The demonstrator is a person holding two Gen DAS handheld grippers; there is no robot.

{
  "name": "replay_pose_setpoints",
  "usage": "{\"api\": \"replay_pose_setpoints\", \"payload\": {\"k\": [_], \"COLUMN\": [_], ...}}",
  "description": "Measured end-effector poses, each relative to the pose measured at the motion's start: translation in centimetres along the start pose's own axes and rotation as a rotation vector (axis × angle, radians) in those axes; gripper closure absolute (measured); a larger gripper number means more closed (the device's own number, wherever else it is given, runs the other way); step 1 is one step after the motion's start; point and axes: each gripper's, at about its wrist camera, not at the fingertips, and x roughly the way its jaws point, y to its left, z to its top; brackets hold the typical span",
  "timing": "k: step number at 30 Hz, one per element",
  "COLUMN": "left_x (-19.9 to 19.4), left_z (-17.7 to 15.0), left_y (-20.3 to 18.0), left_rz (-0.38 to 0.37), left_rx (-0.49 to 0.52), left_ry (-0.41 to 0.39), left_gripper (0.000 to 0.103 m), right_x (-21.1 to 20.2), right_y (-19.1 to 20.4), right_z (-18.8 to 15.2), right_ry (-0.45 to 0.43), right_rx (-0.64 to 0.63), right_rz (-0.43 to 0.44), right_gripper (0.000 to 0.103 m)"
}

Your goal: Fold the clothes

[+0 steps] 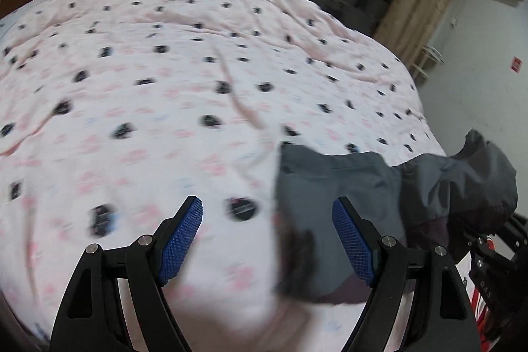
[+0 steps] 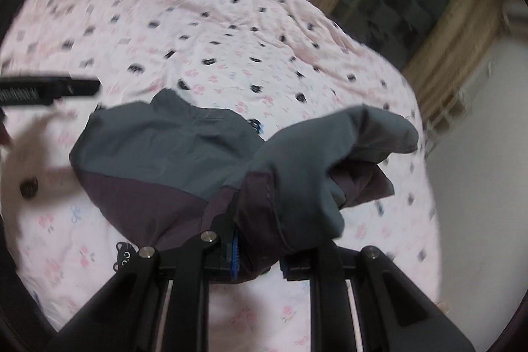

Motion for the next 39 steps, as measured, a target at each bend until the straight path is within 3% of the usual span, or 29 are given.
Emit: {"api": "replay_pose_setpoints", "payload": {"k": [7,13,18,23,28,30,35,39], "left_x": [-1.4,-2.0,-1.7,0.7,6.0,7.7,11.0,11.9], "left_z": [-1.4,-0.9,2.2,4.9,4.8,4.6,4.2,3.4], "left_y": [3.9,5.1,1.5,-6.7,-12.0,-12.5,-9.9,-7.8], "left_rz": [0.038,0.055,-0.048,-0.07,-0.043,0.013,0.072,0.056], "left_rx": [-0.102,-0.106,0.065,0.418,0.598,0.61,0.528,0.468], "left_ry": [-0.011,-0.024,-0.011,0.044,0.181,0.209,0.298,0.318], "left_gripper": [0.026,0.026,0.026,0.026,0.027,0.027,0.021,0.016], "right_x": [1.1,2.3,3.5,3.9,4.2,4.3,4.3,4.0], "right_y": [7.8,12.9,15.2,16.2,16.6,16.7,16.6,16.6], "right_z": [1.2,0.1,-1.4,-2.2,-2.6,-2.7,-3.2,-3.7], "right_ry": [0.002,-0.029,-0.069,-0.095,-0.118,-0.123,-0.159,-0.201], "right_rx": [-0.362,-0.641,-0.822,-0.883,-0.894,-0.901,-0.889,-0.887], "right_rz": [-0.077,-0.097,-0.107,-0.125,-0.125,-0.127,-0.112,-0.115], "right_gripper": [0.084,0.084,0.081,0.08,0.078,0.077,0.069,0.066]}}
